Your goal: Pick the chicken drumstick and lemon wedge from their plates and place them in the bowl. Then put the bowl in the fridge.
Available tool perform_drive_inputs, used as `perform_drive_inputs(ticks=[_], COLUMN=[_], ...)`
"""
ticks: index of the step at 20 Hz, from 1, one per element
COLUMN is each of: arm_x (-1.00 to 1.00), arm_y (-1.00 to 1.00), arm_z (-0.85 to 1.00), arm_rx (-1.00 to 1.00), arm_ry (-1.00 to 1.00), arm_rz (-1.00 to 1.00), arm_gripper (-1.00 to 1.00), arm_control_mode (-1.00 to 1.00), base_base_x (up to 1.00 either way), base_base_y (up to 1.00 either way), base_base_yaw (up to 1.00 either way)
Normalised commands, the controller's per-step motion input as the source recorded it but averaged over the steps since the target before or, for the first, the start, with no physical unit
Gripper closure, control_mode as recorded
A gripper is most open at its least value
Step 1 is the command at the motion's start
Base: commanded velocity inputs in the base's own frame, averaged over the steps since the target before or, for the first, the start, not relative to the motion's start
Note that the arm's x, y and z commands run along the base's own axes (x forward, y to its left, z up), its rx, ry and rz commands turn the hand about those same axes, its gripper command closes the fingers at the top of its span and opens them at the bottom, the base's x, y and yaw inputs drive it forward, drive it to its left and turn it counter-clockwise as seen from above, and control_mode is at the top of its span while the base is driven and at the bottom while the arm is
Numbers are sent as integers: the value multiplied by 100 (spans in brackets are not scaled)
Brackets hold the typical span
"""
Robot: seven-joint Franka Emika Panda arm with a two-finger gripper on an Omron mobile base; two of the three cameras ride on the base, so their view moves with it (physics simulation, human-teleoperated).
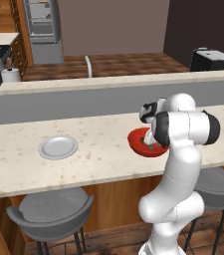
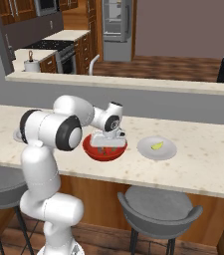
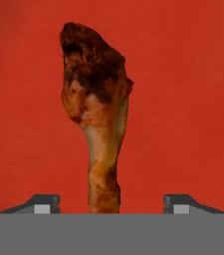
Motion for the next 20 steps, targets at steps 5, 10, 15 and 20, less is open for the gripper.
perform_drive_inputs(ticks=[5, 10, 15, 20], arm_x=[-4, -10, -20, -21], arm_y=[-20, -13, -22, -33], arm_z=[30, 48, 49, 21], arm_rx=[0, 0, 0, -2], arm_ry=[0, -1, -6, -7], arm_rz=[-20, -18, -23, -40], arm_gripper=[-100, -100, -100, -100], arm_control_mode=[-100, -100, -100, -100], base_base_x=[0, 0, 0, 0], base_base_y=[0, 0, 0, 0], base_base_yaw=[0, 0, 0, 0])
